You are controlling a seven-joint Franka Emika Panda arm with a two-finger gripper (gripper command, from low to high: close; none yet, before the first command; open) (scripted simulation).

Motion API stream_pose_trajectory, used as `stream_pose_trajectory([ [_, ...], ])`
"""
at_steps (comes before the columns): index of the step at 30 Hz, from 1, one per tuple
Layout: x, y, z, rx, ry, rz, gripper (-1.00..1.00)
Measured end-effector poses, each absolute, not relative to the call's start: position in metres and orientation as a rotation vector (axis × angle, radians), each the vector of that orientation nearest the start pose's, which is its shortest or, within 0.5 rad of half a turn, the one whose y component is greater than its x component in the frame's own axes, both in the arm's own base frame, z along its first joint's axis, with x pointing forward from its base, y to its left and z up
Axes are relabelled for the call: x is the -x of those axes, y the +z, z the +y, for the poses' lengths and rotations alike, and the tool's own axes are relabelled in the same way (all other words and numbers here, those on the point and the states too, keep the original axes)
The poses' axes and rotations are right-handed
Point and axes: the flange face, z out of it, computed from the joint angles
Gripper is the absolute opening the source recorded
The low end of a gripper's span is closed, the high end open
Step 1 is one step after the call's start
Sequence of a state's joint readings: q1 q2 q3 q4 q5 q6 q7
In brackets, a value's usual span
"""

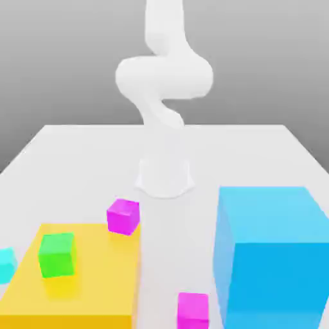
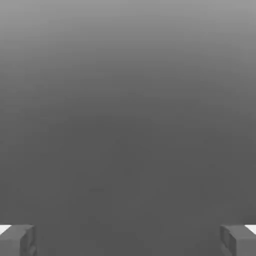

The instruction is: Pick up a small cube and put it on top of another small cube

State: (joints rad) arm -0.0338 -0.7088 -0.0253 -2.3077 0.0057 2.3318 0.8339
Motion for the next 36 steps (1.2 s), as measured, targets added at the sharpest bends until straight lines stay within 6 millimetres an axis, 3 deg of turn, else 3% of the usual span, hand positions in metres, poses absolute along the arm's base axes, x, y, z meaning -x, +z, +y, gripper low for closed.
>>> stream_pose_trajectory([
  [3, -0.414, 0.632, -0.061, 2.396, -0.834, 1.335, 0.00],
  [7, -0.445, 0.568, -0.111, 2.338, -0.697, 1.558, 0.00],
  [14, -0.463, 0.445, -0.201, 2.180, -0.460, 1.945, 0.00],
  [16, -0.460, 0.408, -0.226, 2.123, -0.392, 2.054, 0.00],
  [20, -0.434, 0.334, -0.284, 1.964, -0.261, 2.293, 0.00],
  [27, -0.375, 0.209, -0.338, 1.718, -0.029, 2.614, 0.00],
  [31, -0.366, 0.152, -0.344, 1.685, -0.003, 2.652, 0.00],
  [32, -0.365, 0.139, -0.344, 1.683, -0.002, 2.653, -1.00],
  [36, -0.365, 0.139, -0.344, 1.683, -0.003, 2.653, -1.00],
])
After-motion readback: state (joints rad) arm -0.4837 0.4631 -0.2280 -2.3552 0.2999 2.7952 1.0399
